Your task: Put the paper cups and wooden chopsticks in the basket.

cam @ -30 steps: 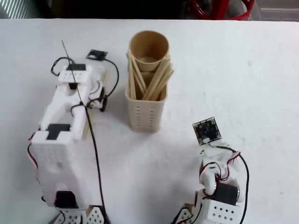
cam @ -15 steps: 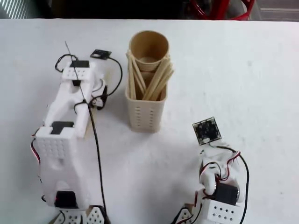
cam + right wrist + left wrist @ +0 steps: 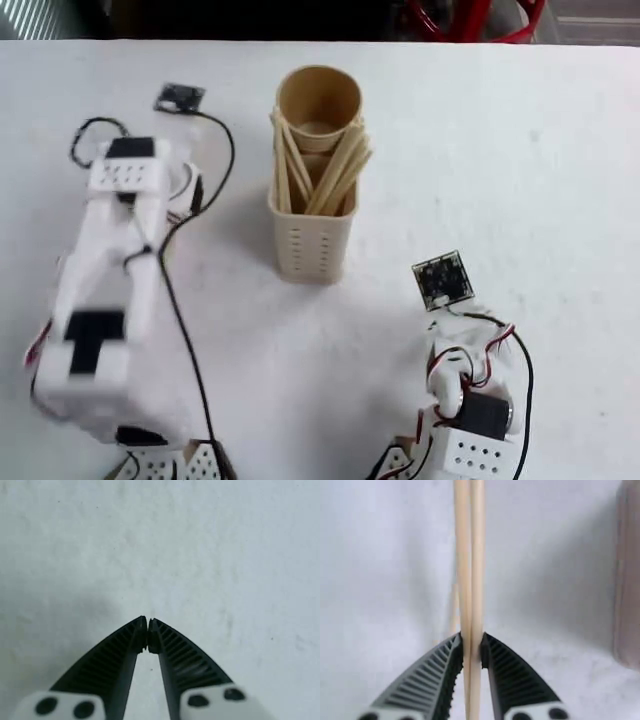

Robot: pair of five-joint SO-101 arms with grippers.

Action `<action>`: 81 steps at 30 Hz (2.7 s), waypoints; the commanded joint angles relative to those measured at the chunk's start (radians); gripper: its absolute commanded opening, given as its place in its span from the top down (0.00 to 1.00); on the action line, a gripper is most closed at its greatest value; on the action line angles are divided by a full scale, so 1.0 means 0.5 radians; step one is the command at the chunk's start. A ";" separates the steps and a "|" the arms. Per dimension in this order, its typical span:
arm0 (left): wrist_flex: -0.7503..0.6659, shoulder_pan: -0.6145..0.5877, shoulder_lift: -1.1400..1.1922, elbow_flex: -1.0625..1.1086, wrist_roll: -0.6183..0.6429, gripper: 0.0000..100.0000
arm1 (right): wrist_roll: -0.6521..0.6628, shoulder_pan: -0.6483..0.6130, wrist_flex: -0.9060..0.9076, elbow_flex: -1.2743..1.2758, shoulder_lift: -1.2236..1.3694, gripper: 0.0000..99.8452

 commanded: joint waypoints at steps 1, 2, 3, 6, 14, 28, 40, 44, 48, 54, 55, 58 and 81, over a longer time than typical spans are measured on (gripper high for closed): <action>-0.037 0.038 -0.717 0.120 0.058 0.98 | 0.000 -0.008 -0.002 0.018 -0.014 0.98; -0.031 0.060 -0.861 0.126 0.058 0.98 | 0.000 -0.008 -0.002 0.018 -0.014 0.98; -0.031 0.087 -0.999 0.126 0.071 0.98 | 0.000 -0.008 -0.002 0.018 -0.014 0.98; -0.021 0.183 -1.318 0.055 0.086 0.98 | 0.000 -0.008 -0.002 0.018 -0.014 0.98; -0.101 0.655 -1.438 -0.328 0.227 0.98 | 0.000 -0.008 -0.002 0.018 -0.014 0.98; -0.908 1.063 -1.238 -0.255 0.239 0.98 | 0.000 -0.008 -0.002 0.018 -0.014 0.98; -0.798 1.091 -1.033 -0.252 0.227 0.98 | 0.000 -0.008 -0.002 0.018 -0.014 0.98; -0.727 1.091 -1.017 -0.249 0.227 0.96 | 0.000 -0.008 -0.002 0.018 -0.014 0.98; -0.727 1.091 -1.020 -0.209 0.227 0.87 | 0.000 -0.008 -0.002 0.018 -0.014 0.98; -0.727 1.082 -1.030 -0.209 0.224 0.88 | 0.000 -0.008 -0.002 0.018 -0.014 0.98; -0.727 1.079 -1.033 -0.209 0.224 0.89 | 0.000 -0.008 -0.002 0.018 -0.014 0.98; -0.727 1.048 -1.036 -0.224 0.224 0.89 | 0.000 -0.008 -0.002 0.018 -0.014 0.98; -0.212 -0.330 0.342 -0.325 -0.694 0.88 | 0.000 -0.008 -0.002 0.018 -0.014 0.98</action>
